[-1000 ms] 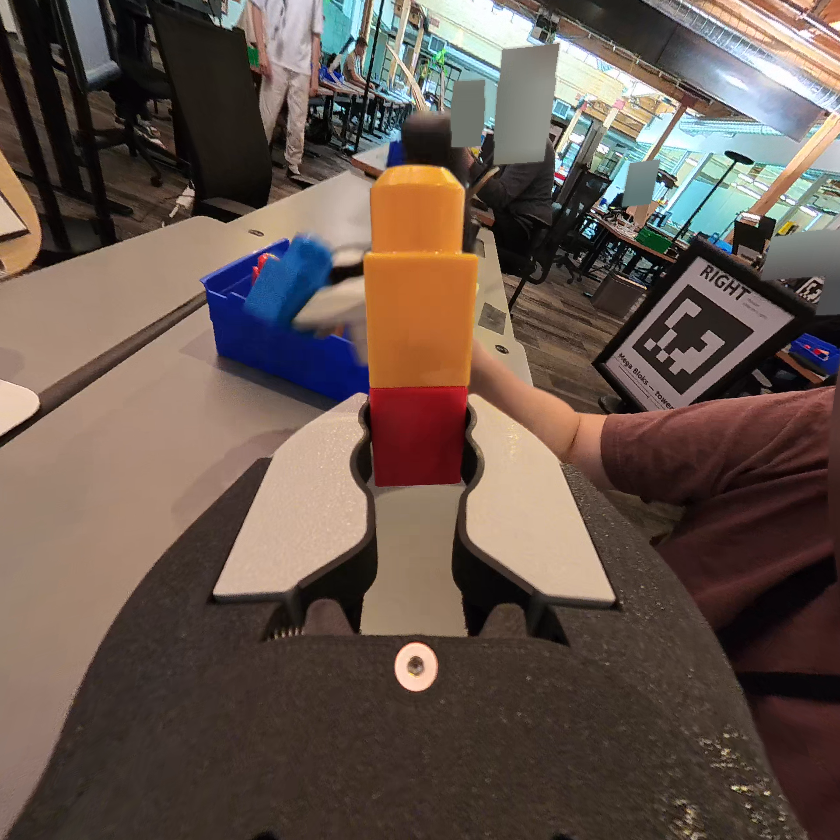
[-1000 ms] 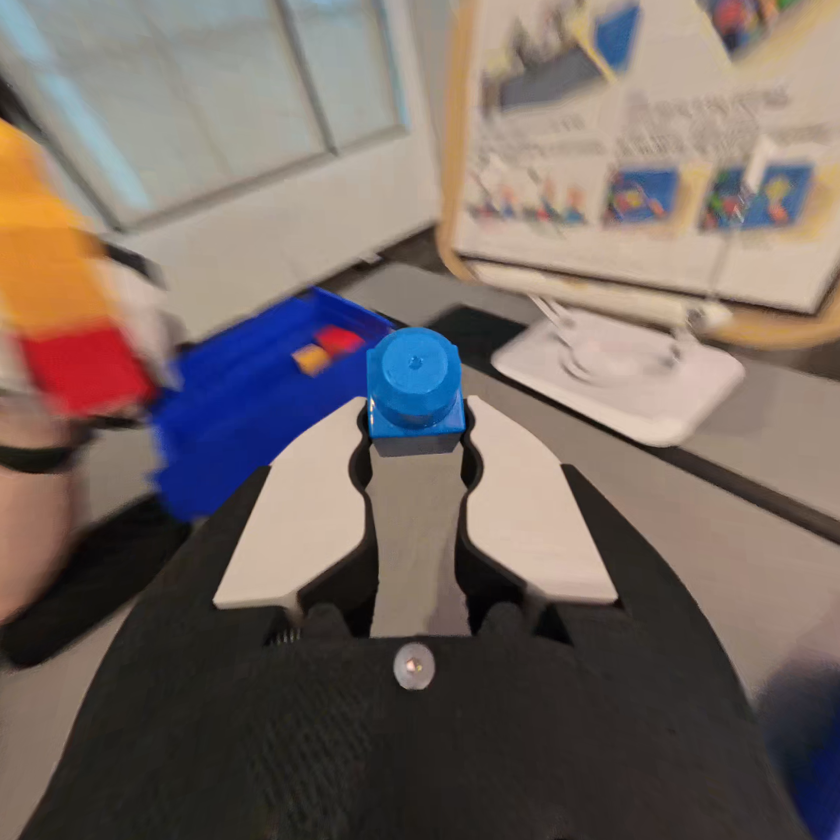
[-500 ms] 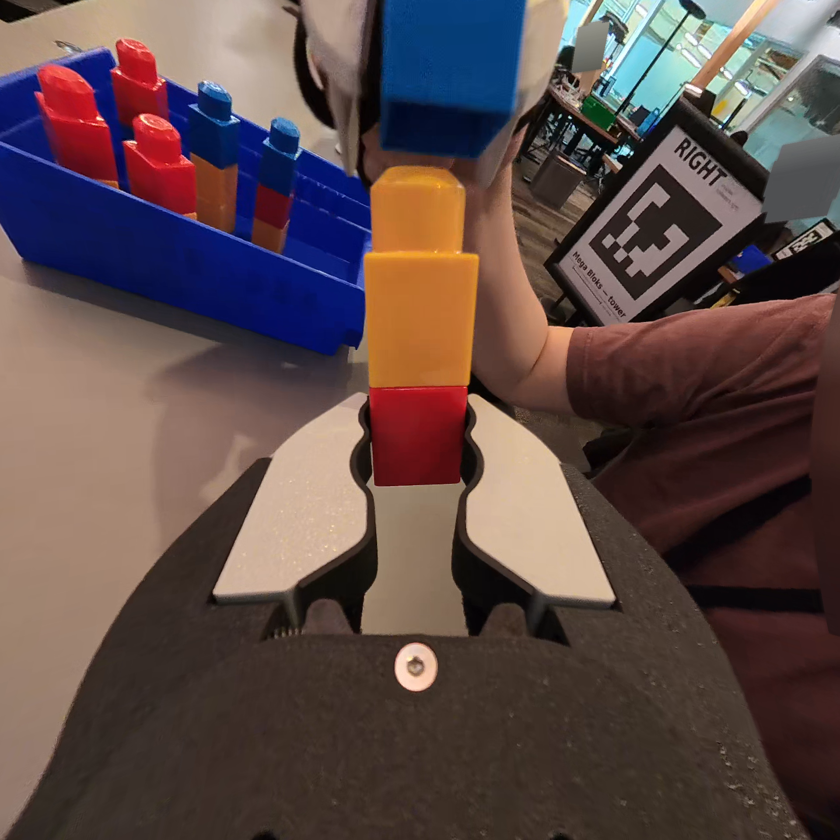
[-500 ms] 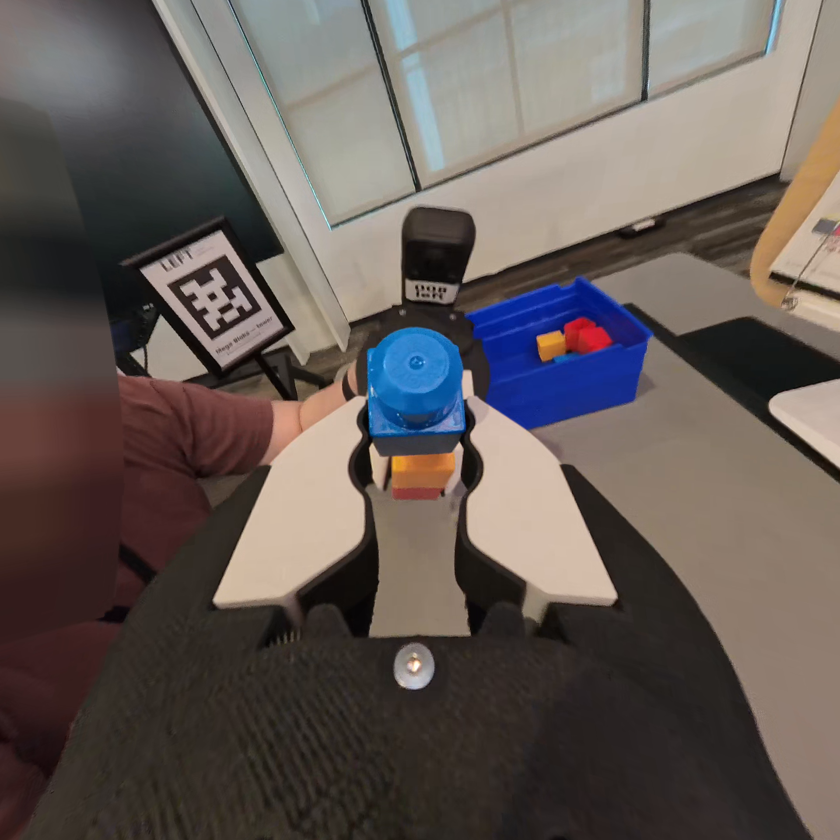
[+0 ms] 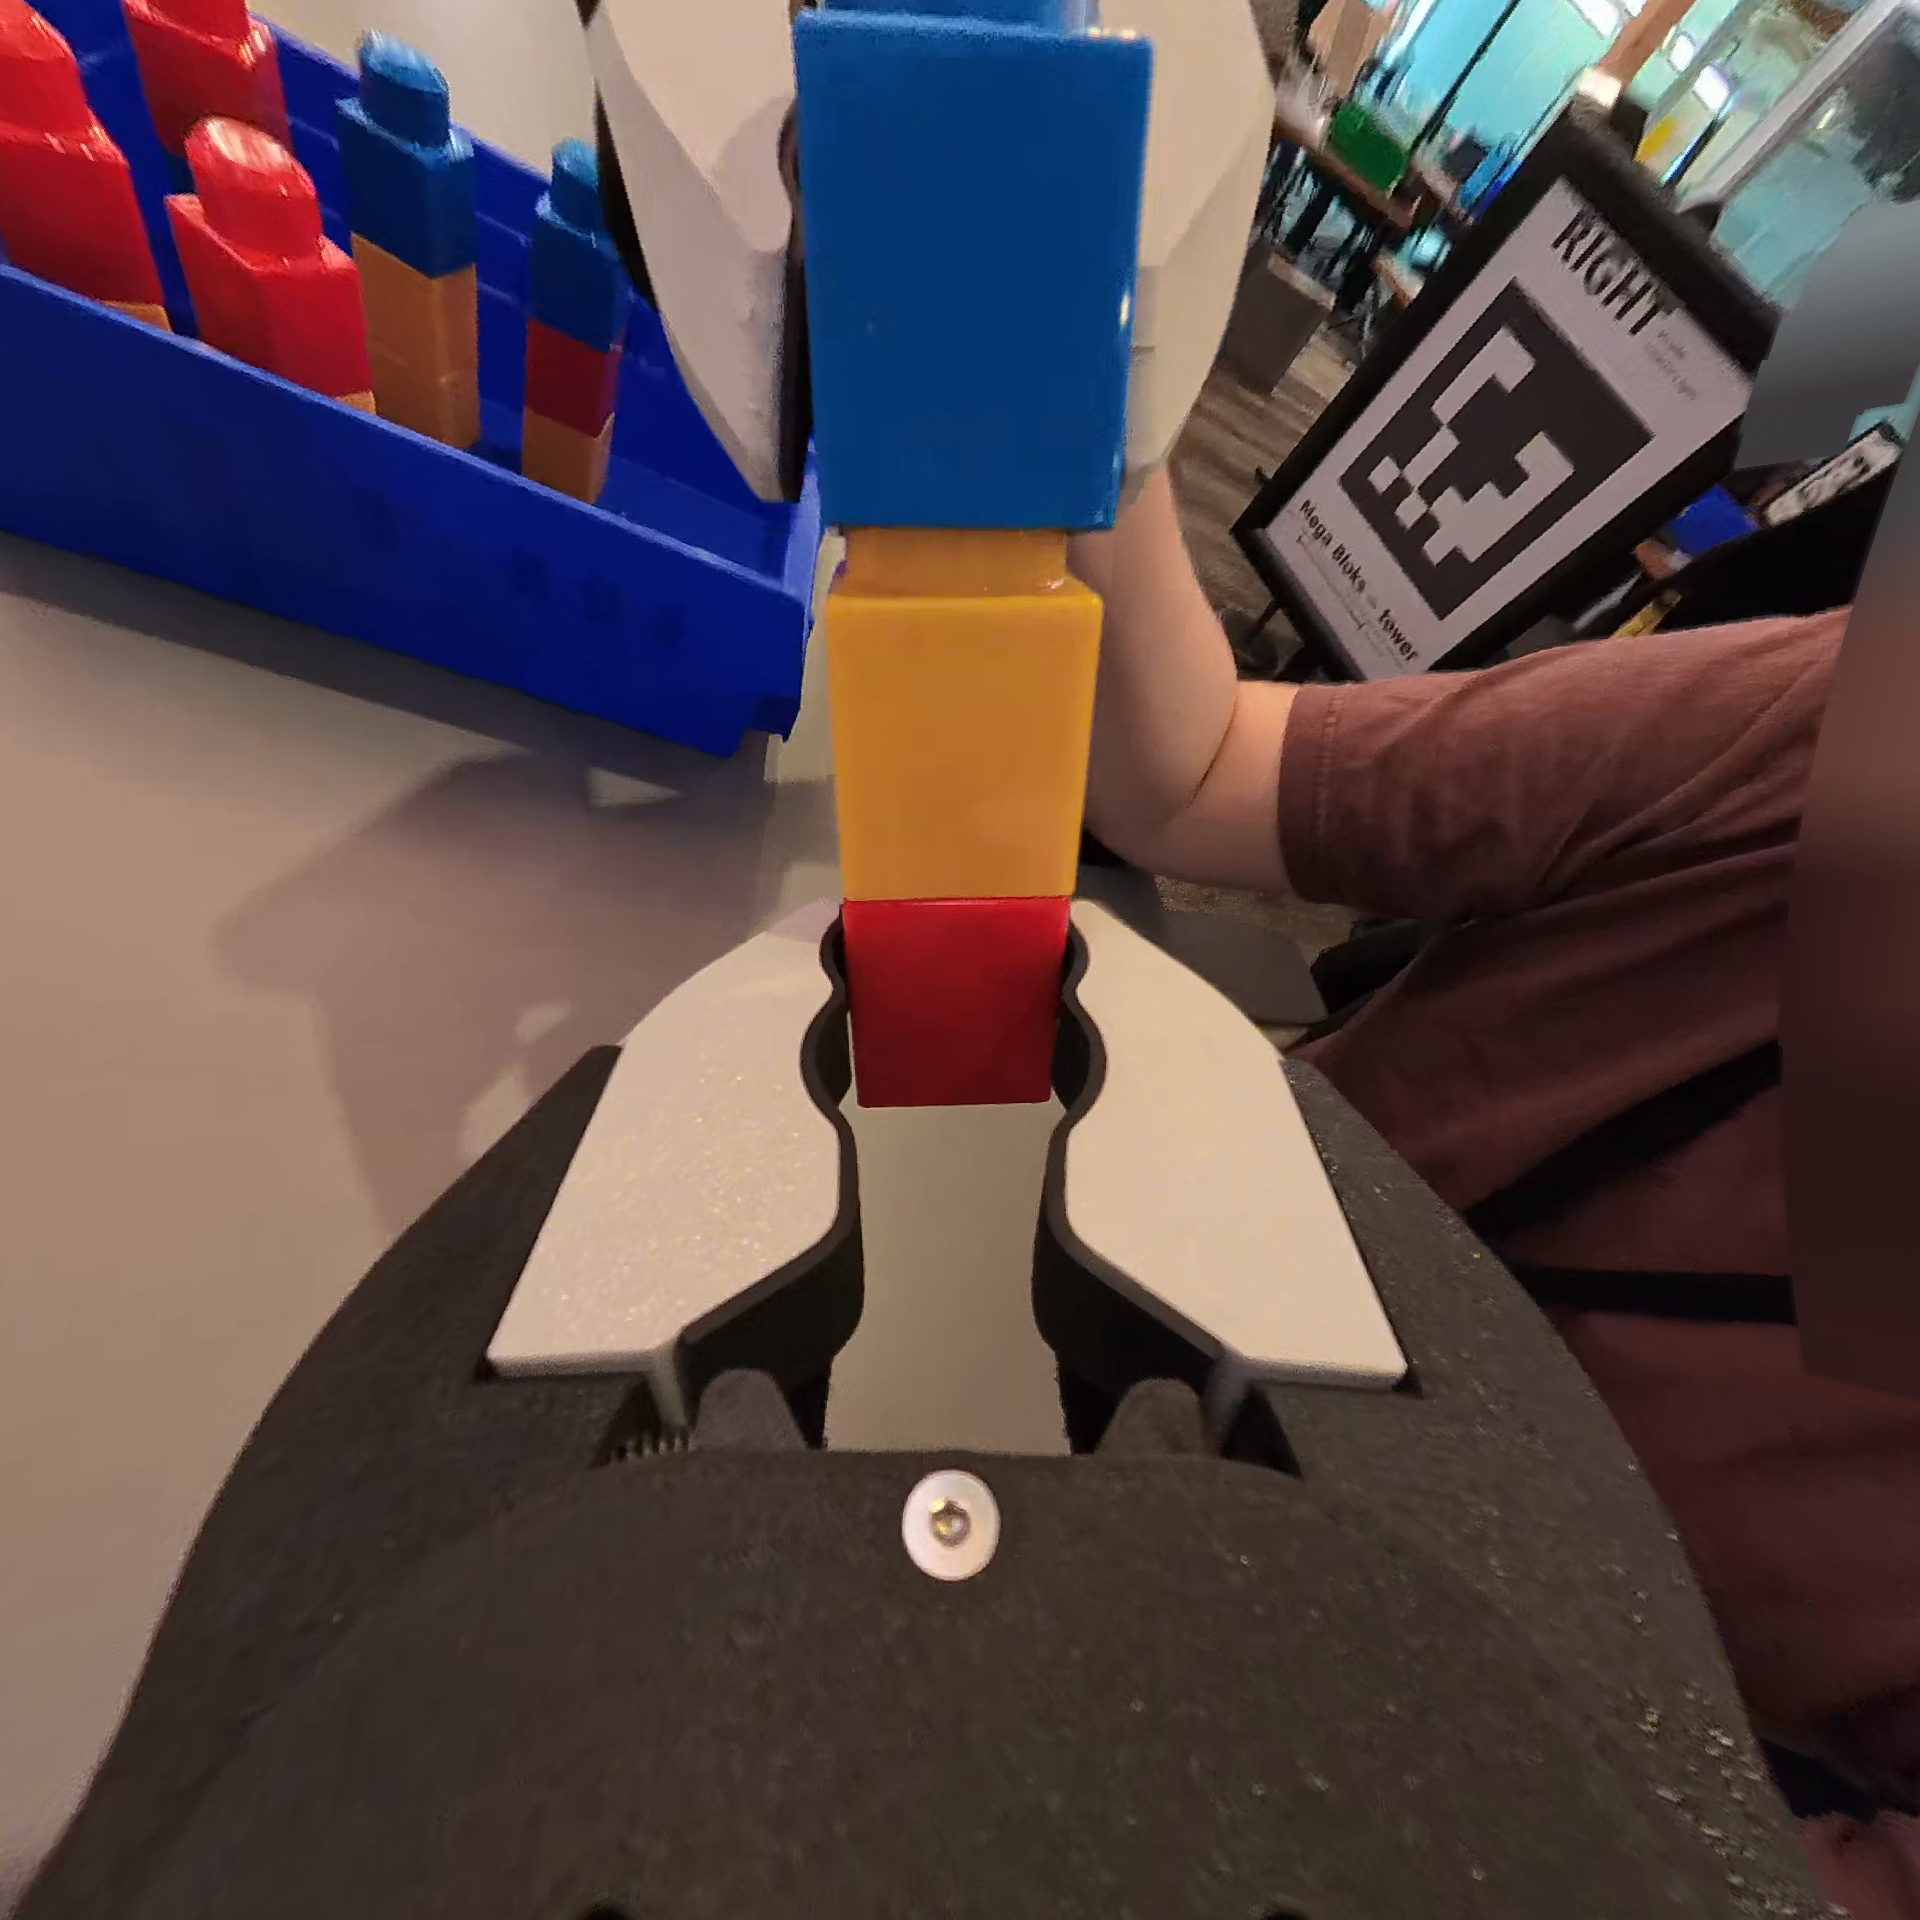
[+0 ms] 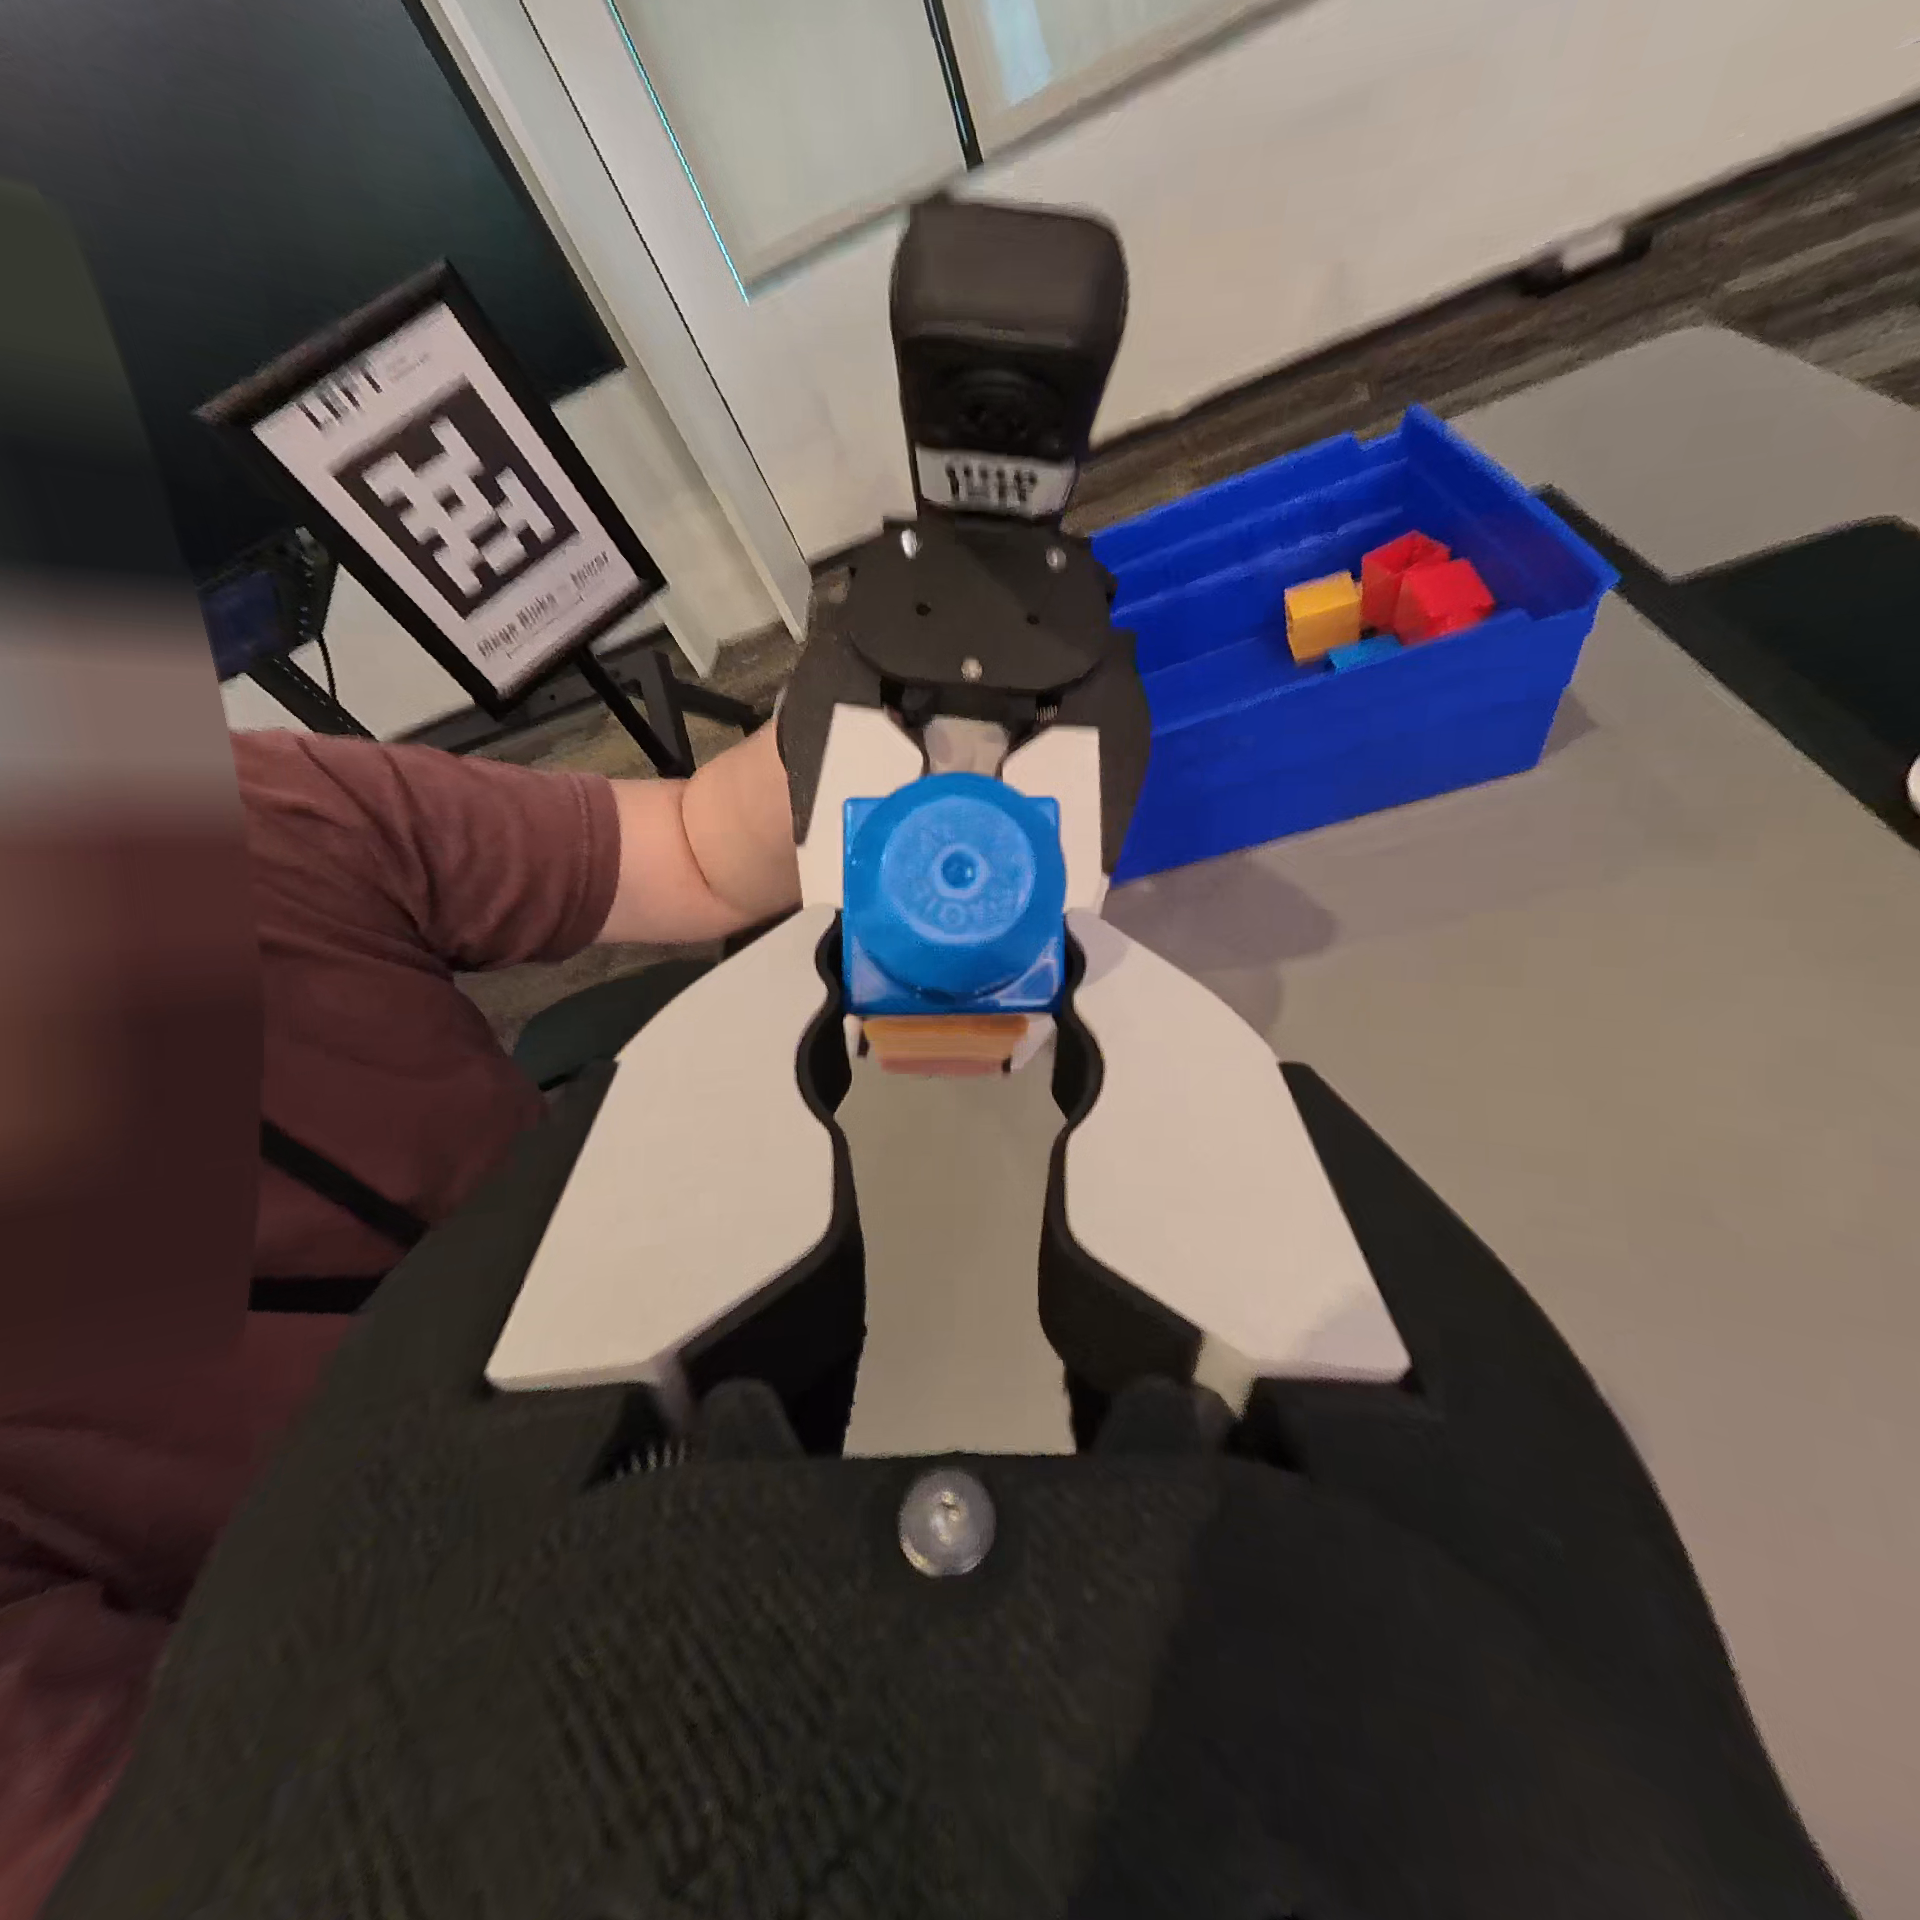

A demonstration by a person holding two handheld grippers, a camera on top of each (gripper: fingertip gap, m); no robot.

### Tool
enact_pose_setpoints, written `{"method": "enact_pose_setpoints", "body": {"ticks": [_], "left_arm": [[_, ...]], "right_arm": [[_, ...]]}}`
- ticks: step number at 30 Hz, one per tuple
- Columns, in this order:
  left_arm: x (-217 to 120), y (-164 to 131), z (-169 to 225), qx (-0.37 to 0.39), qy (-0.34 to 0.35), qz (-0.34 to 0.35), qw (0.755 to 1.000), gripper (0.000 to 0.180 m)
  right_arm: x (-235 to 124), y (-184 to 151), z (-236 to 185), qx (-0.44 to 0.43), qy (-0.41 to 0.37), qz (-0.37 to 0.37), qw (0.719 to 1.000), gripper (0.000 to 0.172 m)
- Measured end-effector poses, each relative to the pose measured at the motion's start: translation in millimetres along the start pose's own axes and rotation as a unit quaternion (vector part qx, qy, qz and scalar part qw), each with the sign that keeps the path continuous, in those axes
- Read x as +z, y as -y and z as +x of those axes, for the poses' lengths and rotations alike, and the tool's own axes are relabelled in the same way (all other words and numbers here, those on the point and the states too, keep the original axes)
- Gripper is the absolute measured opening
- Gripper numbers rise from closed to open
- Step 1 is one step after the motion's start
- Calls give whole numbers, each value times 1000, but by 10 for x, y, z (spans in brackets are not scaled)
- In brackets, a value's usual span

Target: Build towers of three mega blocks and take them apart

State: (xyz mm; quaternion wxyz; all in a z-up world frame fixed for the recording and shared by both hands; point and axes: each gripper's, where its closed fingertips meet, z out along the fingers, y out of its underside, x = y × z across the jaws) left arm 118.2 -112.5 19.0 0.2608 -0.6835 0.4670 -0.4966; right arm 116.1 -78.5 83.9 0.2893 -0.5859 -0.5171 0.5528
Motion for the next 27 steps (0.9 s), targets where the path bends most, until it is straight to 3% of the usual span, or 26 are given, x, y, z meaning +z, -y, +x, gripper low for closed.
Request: {"method": "enact_pose_setpoints", "body": {"ticks": [7,9,13,21,27], "left_arm": [[-192,273,-4,-6,9,92,996,35],[-225,316,-25,-12,13,109,994,35],[-199,263,-39,-12,19,89,996,35],[-113,87,-44,-18,18,23,999,35],[-112,5,-80,-16,36,-8,999,35]], "right_arm": [[44,530,83,28,11,213,977,43],[44,585,93,40,14,245,969,37],[85,543,98,11,-7,224,974,36],[163,291,97,30,-3,113,993,36],[174,185,117,48,-6,75,996,36]]}}
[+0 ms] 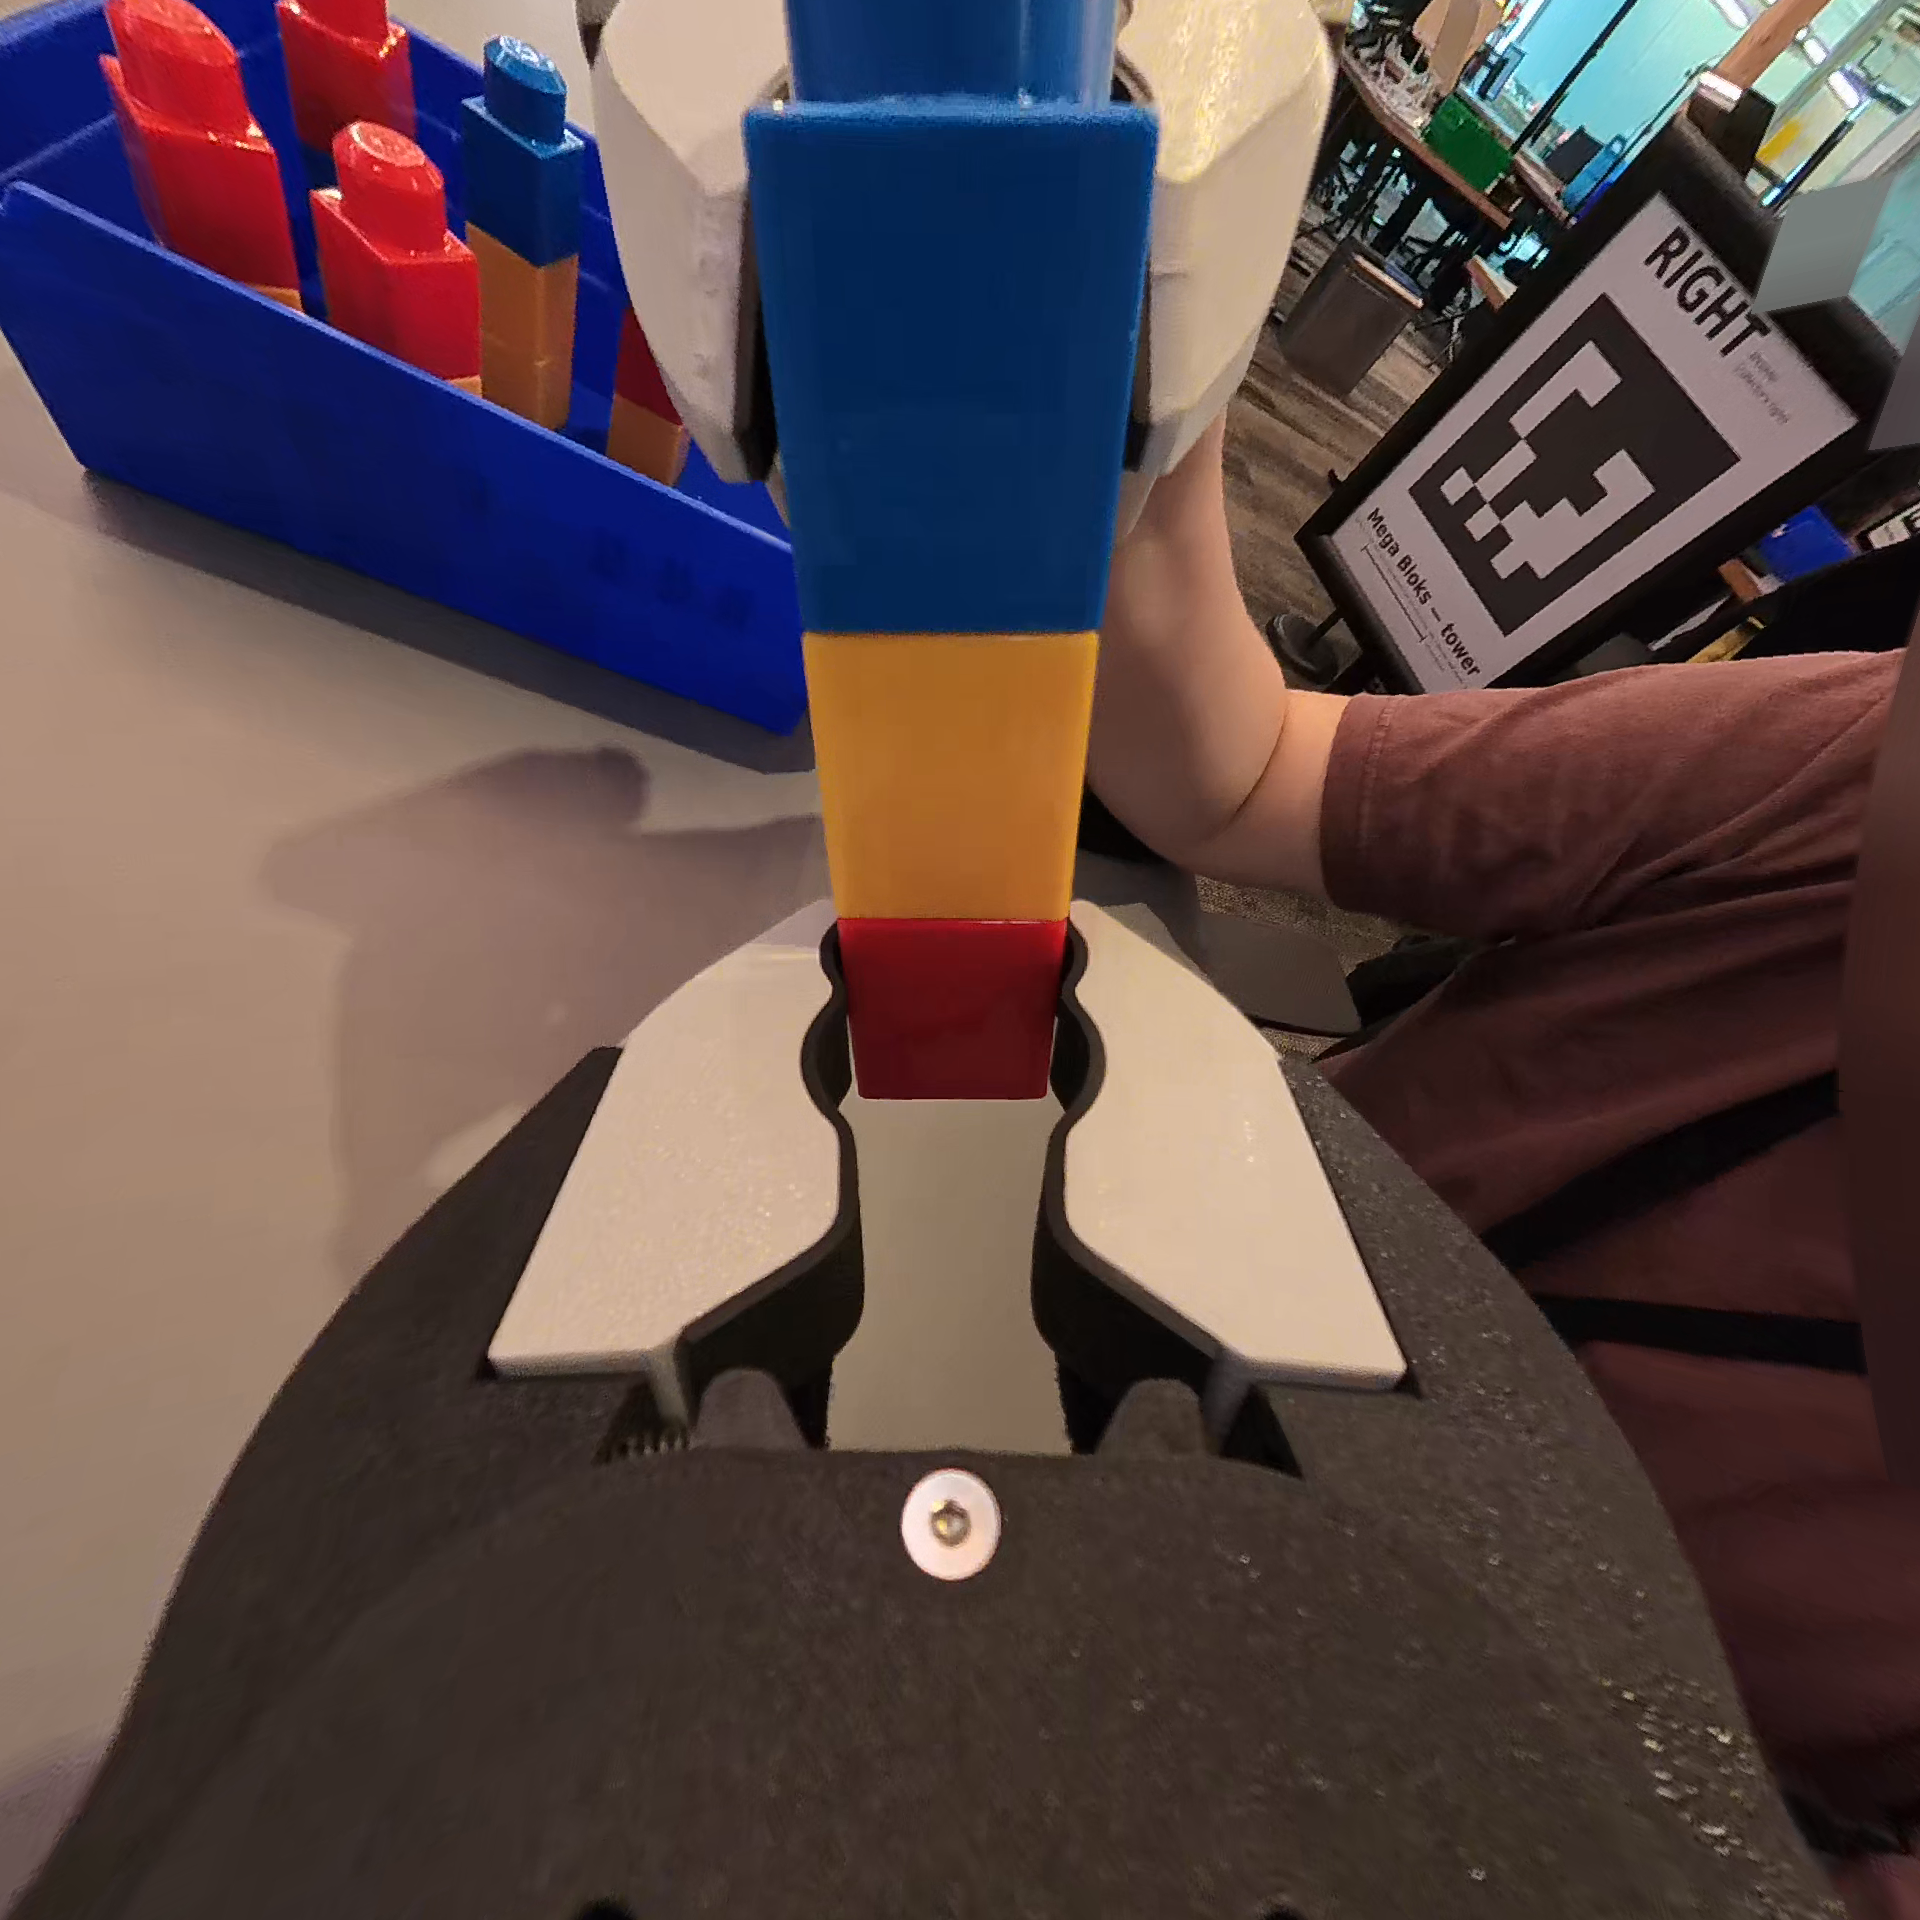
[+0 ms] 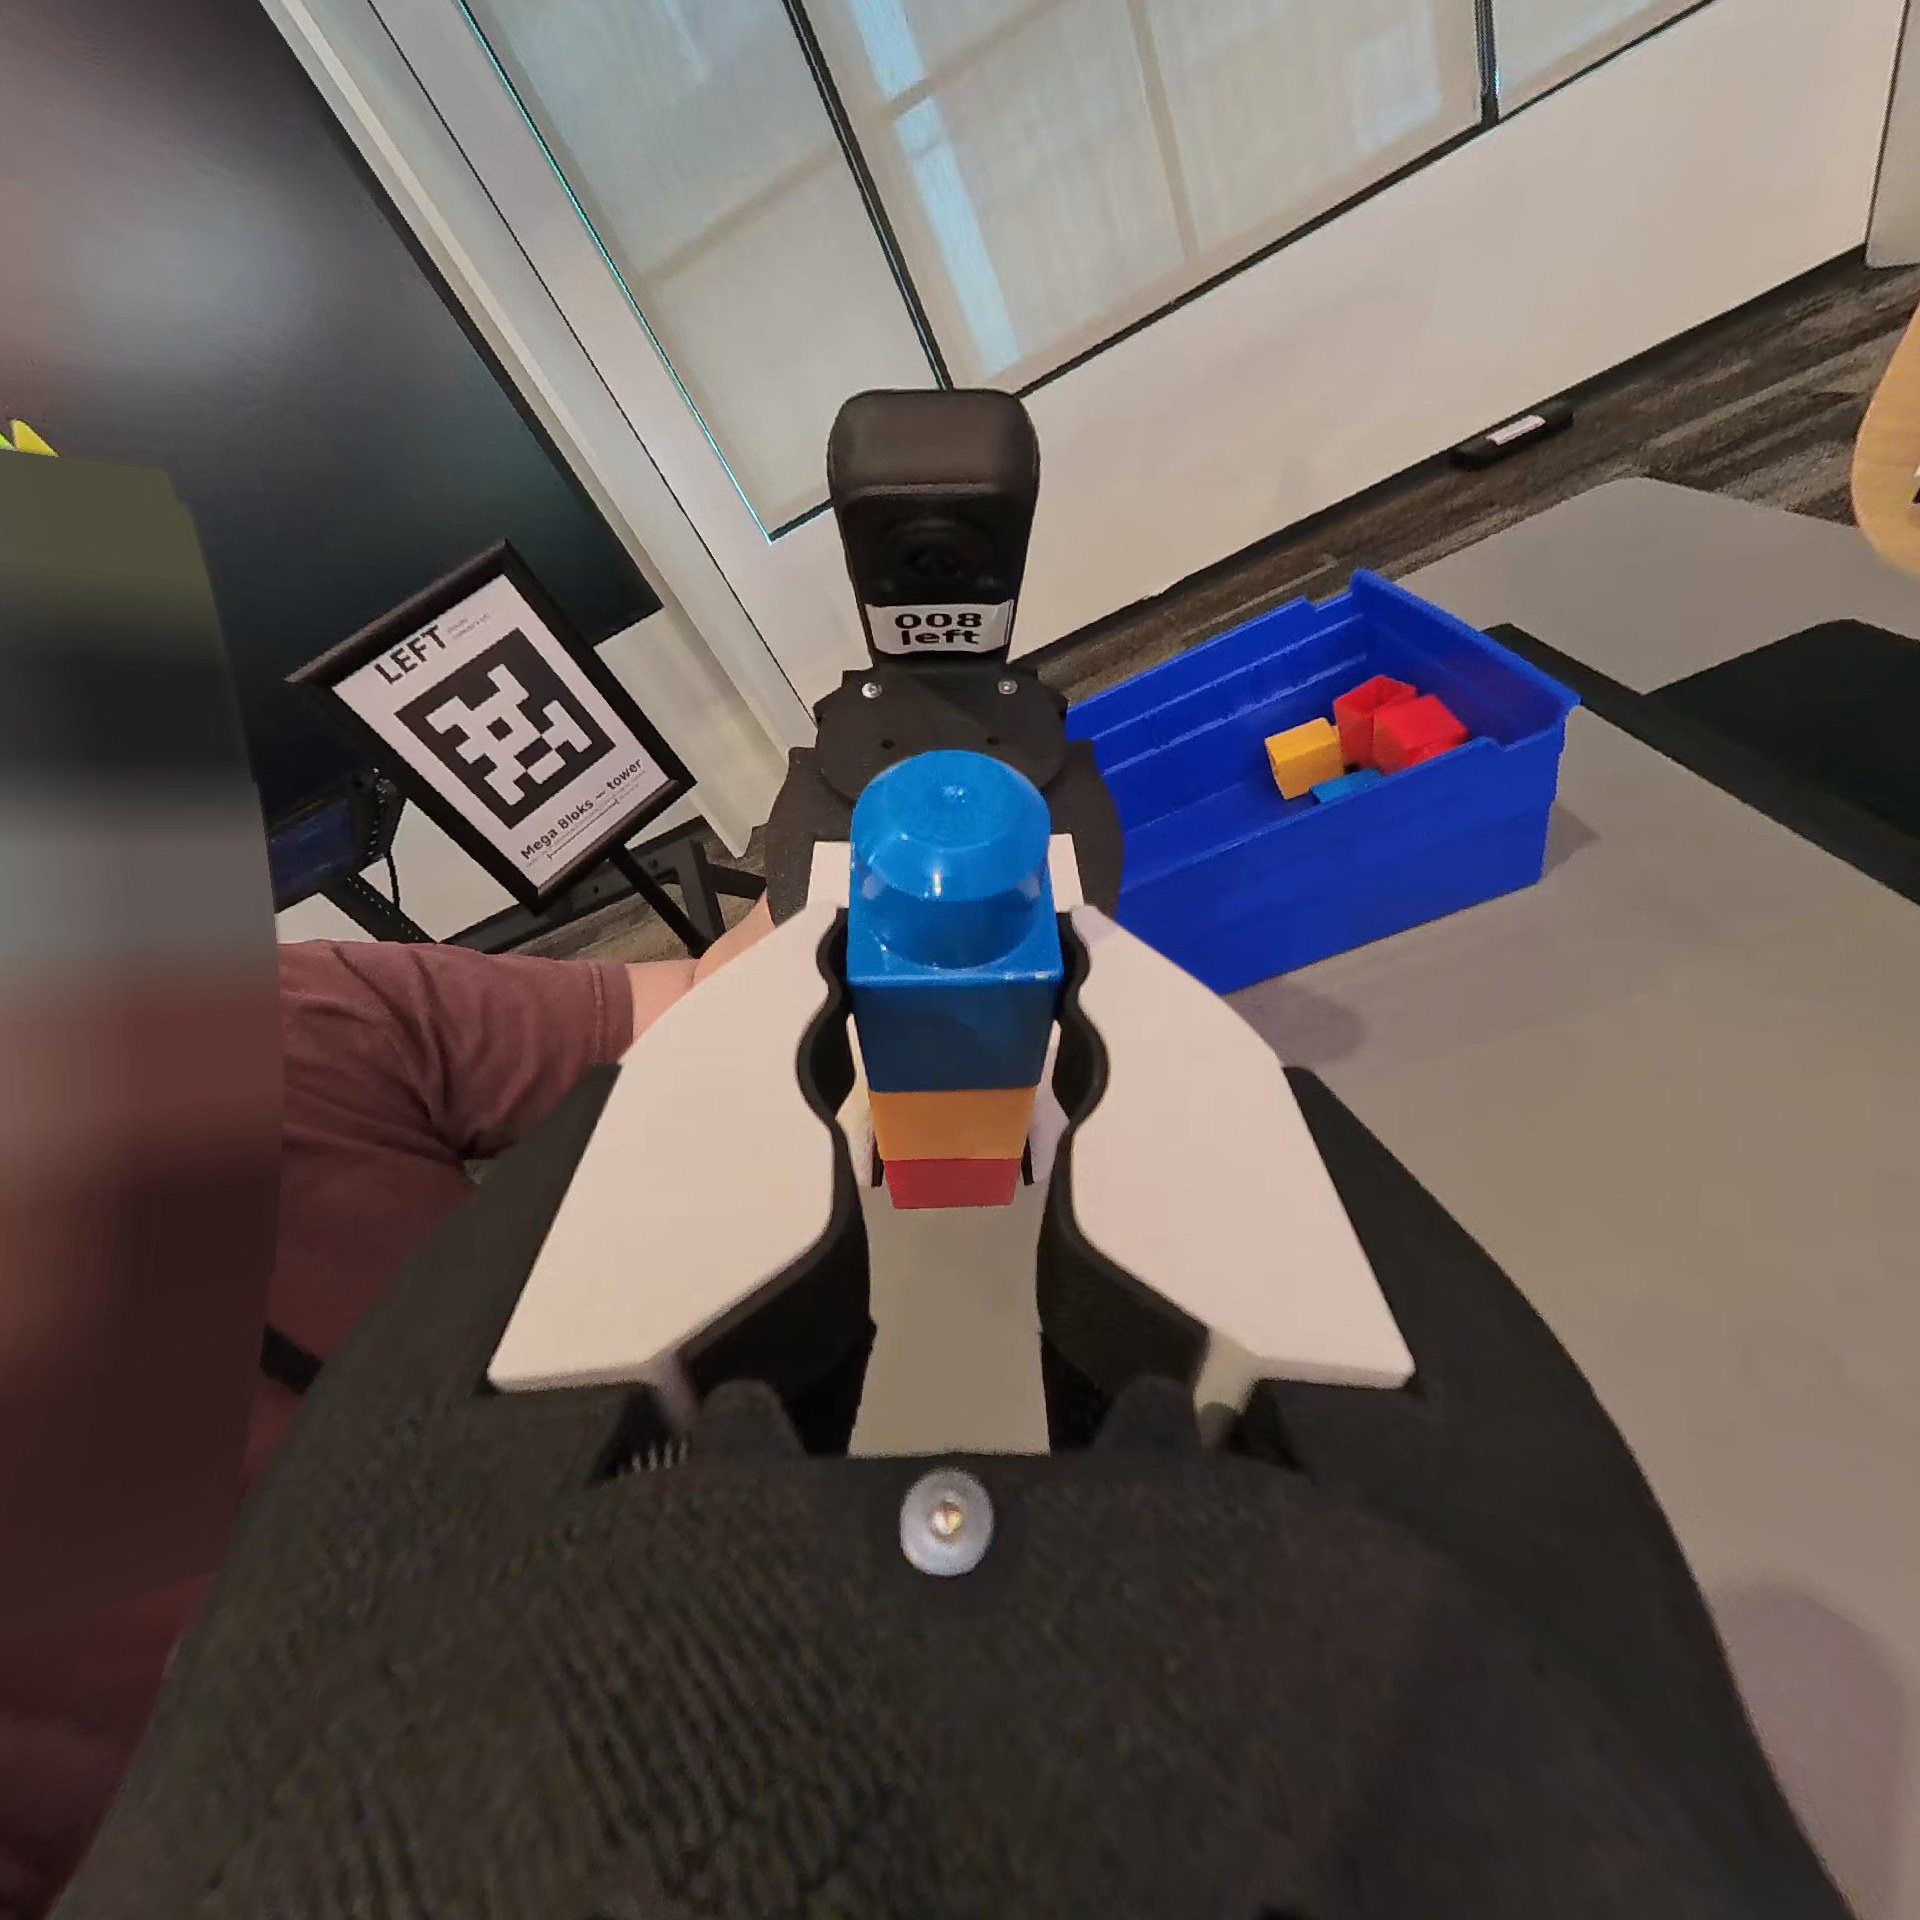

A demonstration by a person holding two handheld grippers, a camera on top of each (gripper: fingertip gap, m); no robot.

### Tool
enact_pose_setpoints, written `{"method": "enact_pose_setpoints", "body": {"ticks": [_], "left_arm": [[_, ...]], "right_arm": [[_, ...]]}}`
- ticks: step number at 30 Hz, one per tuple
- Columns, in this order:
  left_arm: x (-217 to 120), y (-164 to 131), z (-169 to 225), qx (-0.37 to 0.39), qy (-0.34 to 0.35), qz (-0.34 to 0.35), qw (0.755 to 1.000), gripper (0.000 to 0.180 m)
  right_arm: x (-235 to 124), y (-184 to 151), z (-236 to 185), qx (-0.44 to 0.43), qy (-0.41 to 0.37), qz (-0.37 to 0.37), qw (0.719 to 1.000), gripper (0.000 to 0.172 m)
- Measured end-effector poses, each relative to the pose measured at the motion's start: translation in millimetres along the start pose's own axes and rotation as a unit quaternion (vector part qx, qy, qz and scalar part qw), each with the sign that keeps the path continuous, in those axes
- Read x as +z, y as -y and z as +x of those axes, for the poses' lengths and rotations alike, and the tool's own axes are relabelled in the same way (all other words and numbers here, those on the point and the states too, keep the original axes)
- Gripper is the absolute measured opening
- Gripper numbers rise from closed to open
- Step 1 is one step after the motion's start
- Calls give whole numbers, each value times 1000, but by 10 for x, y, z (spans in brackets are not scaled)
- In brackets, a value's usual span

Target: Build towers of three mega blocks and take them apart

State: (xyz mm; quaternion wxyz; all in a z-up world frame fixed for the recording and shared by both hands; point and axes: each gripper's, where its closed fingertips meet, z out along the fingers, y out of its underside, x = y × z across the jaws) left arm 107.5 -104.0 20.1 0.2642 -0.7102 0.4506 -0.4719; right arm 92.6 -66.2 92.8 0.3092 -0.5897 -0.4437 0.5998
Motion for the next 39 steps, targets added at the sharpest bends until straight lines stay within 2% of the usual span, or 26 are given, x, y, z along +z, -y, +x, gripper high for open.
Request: {"method": "enact_pose_setpoints", "body": {"ticks": [15,18,19,20,21,26,29,30,32,36,39], "left_arm": [[-30,-61,-3,3,7,-20,1000,35],[-71,43,8,17,6,15,1000,35],[-109,76,32,20,3,24,1000,35],[-158,106,30,24,10,32,999,35],[-214,140,4,32,27,42,998,35],[-364,194,14,48,47,58,996,35],[-334,130,0,50,52,35,997,35],[-314,93,-2,48,51,23,997,35],[-288,20,-35,41,61,-3,997,36],[-316,111,-25,61,70,23,995,48],[-419,221,34,62,63,61,994,55]], "right_arm": [[70,-11,-5,-14,4,5,1000,37],[51,103,-64,-35,14,41,998,36],[42,122,-83,-40,17,46,998,38],[34,126,-80,-40,12,45,998,55],[30,117,-77,-41,9,41,998,66],[195,-139,-32,-37,12,-28,999,56],[344,-268,-64,-40,35,-55,997,53],[377,-305,-78,-46,42,-63,996,41],[394,-376,-33,-55,30,-86,994,37],[193,-193,-28,-81,-9,-63,995,37],[-369,106,-97,-142,-76,-20,987,37]]}}
